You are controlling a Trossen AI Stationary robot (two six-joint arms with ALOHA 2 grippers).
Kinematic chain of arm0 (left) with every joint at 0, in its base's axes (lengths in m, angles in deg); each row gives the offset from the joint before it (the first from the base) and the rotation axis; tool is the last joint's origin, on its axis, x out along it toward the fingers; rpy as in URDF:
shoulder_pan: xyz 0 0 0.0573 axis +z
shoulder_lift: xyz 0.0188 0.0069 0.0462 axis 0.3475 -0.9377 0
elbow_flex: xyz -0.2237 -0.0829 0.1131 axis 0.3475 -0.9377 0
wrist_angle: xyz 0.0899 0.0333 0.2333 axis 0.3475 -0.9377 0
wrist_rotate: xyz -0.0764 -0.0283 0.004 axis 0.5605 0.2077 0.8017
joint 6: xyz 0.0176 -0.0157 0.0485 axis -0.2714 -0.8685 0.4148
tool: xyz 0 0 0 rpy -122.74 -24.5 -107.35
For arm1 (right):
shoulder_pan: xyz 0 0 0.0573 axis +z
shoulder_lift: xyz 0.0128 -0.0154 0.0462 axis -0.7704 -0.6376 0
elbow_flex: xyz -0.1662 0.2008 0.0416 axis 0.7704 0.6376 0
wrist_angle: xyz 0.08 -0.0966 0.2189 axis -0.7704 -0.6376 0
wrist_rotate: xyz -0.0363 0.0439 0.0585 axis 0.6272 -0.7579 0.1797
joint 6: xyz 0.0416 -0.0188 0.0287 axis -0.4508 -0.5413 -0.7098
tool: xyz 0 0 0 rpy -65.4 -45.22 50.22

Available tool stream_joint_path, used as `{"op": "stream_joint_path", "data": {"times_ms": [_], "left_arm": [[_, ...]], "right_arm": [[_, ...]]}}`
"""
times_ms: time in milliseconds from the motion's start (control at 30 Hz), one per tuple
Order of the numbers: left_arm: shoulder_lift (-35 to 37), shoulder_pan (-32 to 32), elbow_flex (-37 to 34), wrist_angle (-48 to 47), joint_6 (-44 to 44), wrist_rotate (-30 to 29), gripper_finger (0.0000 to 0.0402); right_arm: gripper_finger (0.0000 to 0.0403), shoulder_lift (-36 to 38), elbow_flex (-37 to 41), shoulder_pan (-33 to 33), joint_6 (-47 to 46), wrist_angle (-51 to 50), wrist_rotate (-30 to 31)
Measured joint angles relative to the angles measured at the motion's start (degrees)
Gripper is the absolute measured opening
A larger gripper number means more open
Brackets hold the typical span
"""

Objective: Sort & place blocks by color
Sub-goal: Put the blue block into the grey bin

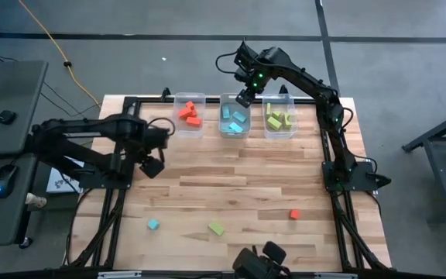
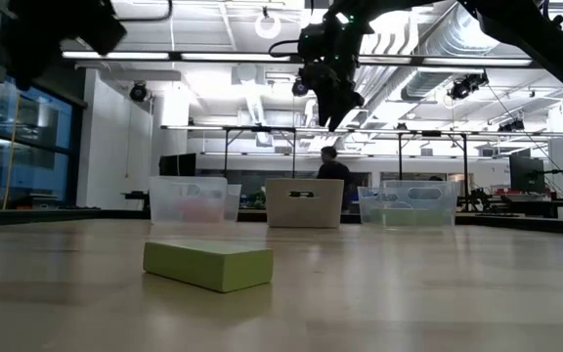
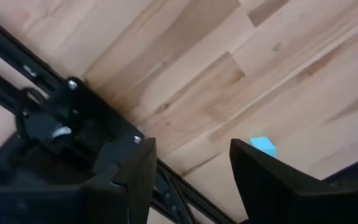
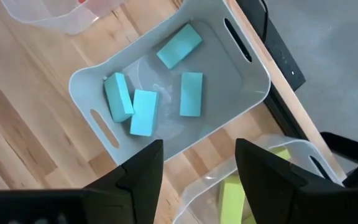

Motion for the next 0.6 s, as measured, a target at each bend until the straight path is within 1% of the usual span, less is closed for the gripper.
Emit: {"op": "stream_joint_path", "data": {"times_ms": [167, 333, 433, 600], "left_arm": [[4.6, -7.8, 0.0, 0.8, -8.6, -1.3, 0.0182], [8.2, -14.2, 0.0, 1.1, -16.2, -3.4, 0.0182], [9.6, -17.1, 0.0, 1.1, -18.0, -4.9, 0.0182], [10.6, -21.9, 0.0, 1.0, -18.2, -5.8, 0.0182]], "right_arm": [[0.019, 0.0, 0.0, 0.4, -1.5, -1.8, 0.0], [0.019, -0.1, -1.2, 2.8, -1.2, -7.3, 0.0], [0.019, 1.1, -1.6, 4.8, -1.6, -6.9, -0.5], [0.019, 5.2, -1.6, 8.7, -3.3, -7.0, -1.0]]}}
